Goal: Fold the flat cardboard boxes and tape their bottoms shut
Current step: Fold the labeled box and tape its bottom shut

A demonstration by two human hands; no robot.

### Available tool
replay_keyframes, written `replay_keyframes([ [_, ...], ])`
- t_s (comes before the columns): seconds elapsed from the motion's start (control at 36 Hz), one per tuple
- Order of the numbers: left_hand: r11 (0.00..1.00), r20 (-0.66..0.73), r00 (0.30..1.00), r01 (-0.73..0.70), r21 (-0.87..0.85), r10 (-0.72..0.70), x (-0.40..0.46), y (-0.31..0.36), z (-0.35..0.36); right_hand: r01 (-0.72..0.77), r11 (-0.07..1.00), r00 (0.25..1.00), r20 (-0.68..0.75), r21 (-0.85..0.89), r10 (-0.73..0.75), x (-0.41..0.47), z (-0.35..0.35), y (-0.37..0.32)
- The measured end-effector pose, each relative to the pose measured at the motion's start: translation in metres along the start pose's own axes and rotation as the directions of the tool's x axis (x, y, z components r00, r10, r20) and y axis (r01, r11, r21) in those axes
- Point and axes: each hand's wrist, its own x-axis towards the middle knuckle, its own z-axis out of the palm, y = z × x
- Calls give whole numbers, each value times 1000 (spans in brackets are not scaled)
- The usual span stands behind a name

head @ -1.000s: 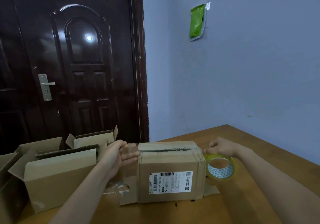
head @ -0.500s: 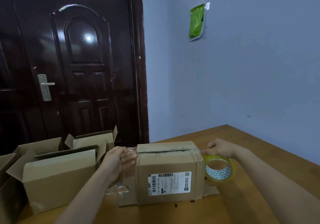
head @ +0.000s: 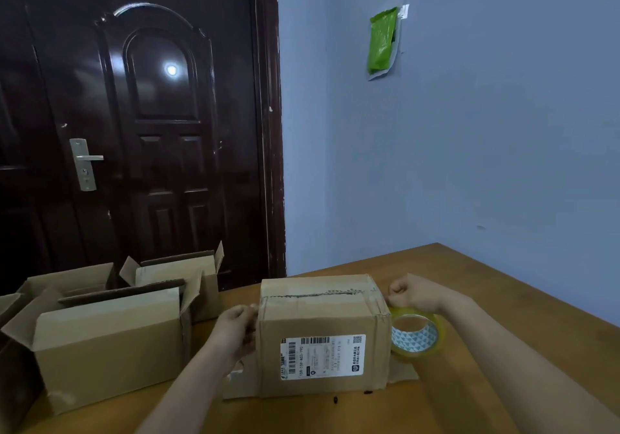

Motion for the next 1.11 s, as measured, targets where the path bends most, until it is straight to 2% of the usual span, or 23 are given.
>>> replay_keyframes([
  [0.11,970,-80,993,-65,233,86,-3,3,9,-15,999,1000,-9,-42,15,2,0,-8],
  [0.19,948,-126,992,15,319,27,0,-3,9,-14,996,1000,-6,-89,13,4,2,-15],
  [0.28,875,-171,985,74,478,11,4,-17,7,-18,992,1000,-7,-121,17,4,4,-20],
  [0.39,862,-197,980,78,501,25,2,-16,9,-27,989,999,-23,-142,24,2,4,-22],
  [0.5,872,-210,966,-33,489,154,-2,1,0,-31,990,999,-22,-138,29,-4,1,-19],
  [0.61,892,-351,852,-252,376,389,-13,28,3,-29,989,999,-31,-145,25,-7,1,-21],
  [0.69,844,-262,819,-418,336,510,-23,49,15,-16,990,999,-30,-139,12,-8,1,-24],
  [0.78,743,8,831,-501,443,556,-19,64,27,8,992,1000,-18,-128,-10,-10,2,-27],
  [0.81,712,125,854,-494,499,505,-16,64,30,14,992,1000,-17,-124,-16,-10,4,-28],
  [0.83,639,243,877,-470,609,415,-12,62,33,16,992,1000,-19,-122,-19,-11,5,-28],
  [0.89,289,377,900,-428,856,216,-4,53,38,13,992,999,-27,-123,-17,-10,7,-29],
  [0.92,150,388,906,-412,899,169,0,50,39,11,992,999,-29,-124,-15,-10,7,-30],
  [0.94,83,382,913,-396,915,145,0,49,41,9,992,999,-30,-124,-12,-9,8,-30],
  [1.06,8,366,928,-368,930,68,0,54,44,-1,993,999,-36,-121,-4,-8,10,-32],
  [1.11,-17,401,914,-401,916,56,-1,56,48,-4,992,999,-39,-123,0,-8,11,-33],
])
